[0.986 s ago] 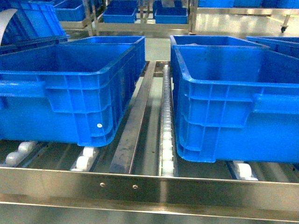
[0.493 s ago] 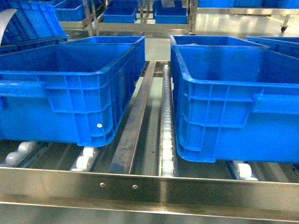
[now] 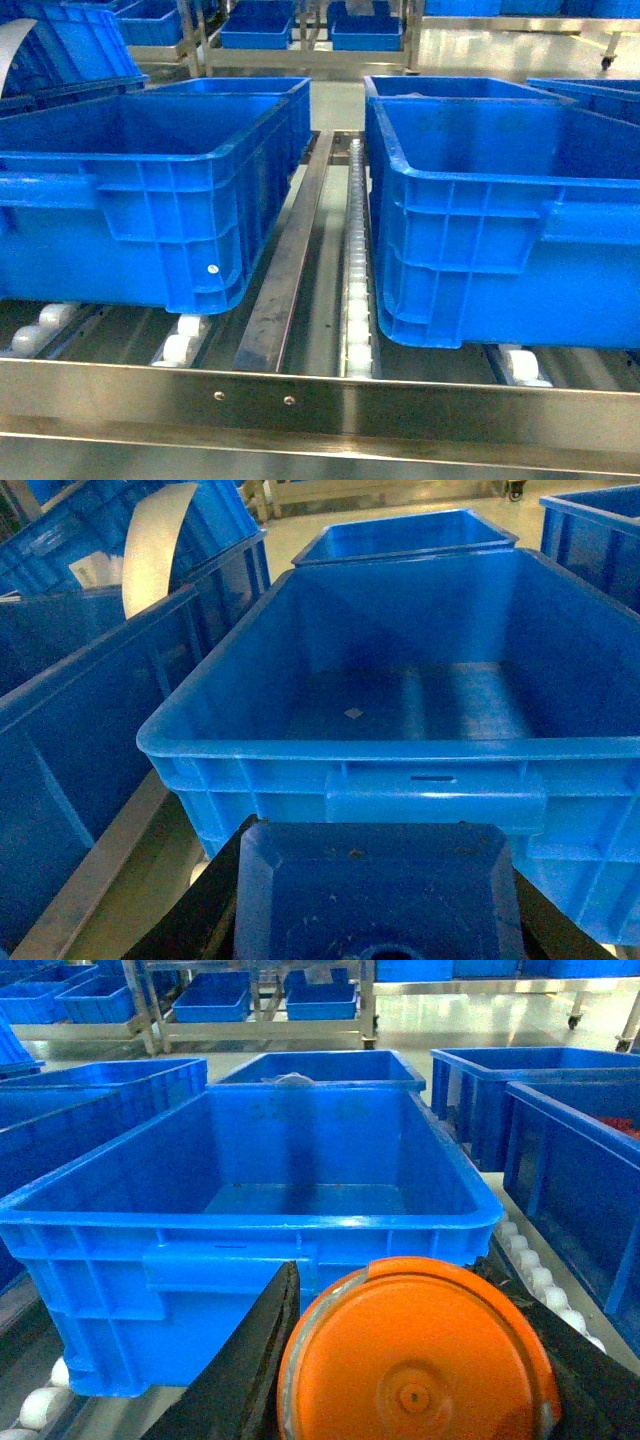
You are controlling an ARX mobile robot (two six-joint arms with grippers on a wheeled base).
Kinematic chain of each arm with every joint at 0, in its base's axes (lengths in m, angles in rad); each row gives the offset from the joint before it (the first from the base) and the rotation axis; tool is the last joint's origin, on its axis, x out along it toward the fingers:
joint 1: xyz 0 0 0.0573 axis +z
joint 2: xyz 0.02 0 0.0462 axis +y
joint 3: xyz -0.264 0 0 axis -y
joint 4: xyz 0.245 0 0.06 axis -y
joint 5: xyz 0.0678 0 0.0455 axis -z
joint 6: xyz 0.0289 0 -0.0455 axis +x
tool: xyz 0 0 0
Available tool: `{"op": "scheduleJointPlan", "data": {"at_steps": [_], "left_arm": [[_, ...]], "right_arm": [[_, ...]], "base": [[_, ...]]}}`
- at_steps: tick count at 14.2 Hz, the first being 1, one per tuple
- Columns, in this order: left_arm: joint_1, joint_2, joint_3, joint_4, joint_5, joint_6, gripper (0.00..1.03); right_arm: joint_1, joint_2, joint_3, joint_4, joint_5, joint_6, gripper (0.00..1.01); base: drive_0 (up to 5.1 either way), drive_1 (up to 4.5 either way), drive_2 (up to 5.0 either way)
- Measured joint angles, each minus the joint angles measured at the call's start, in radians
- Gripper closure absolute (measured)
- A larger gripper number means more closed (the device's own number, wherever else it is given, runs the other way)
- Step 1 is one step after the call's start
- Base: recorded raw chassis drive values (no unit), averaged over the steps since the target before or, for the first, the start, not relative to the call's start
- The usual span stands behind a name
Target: Sort blue parts and orange caps into right shelf containers
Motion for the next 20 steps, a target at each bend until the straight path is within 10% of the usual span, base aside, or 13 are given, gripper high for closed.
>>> {"op": "scheduleJointPlan", "data": {"at_steps": [2,3,4,7,10,16,18,20], "left_arm": [[0.000,0.000,0.000,0.000,0.000,0.000,0.59],[0.000,0.000,0.000,0.000,0.000,0.000,0.59],[0.000,0.000,0.000,0.000,0.000,0.000,0.59],[0.000,0.000,0.000,0.000,0.000,0.000,0.59],[-0.018,0.028,-0.017,0.141,-0.075,-0.027,0.59],[-0.101,0.393,0.438,0.163,0.025,-0.065,0.59],[-0.124,0.545,0.615,0.059,0.043,-0.084,0.45],[-0.126,0.474,0.495,0.156,0.039,-0.078,0.19]], "right_arm": [[-0.025,0.041,0.015,0.050,-0.158,-0.028,0.58],[0.053,0.208,0.119,0.154,-0.158,-0.027,0.58],[0.172,0.509,0.402,0.188,-0.049,-0.046,0.58],[0.206,0.825,0.728,0.149,0.045,-0.068,0.28],[0.141,0.642,0.483,0.255,-0.011,-0.002,0.02],[0.071,0.281,0.124,0.166,-0.071,0.027,0.03],[0.074,0.266,0.121,0.136,-0.068,0.045,0.03],[0.074,0.251,0.092,0.128,-0.068,0.046,0.03]], "base": [[0.0,0.00,0.0],[0.0,0.00,0.0],[0.0,0.00,0.0],[0.0,0.00,0.0],[0.0,0.00,0.0],[0.0,0.00,0.0],[0.0,0.00,0.0],[0.0,0.00,0.0]]}}
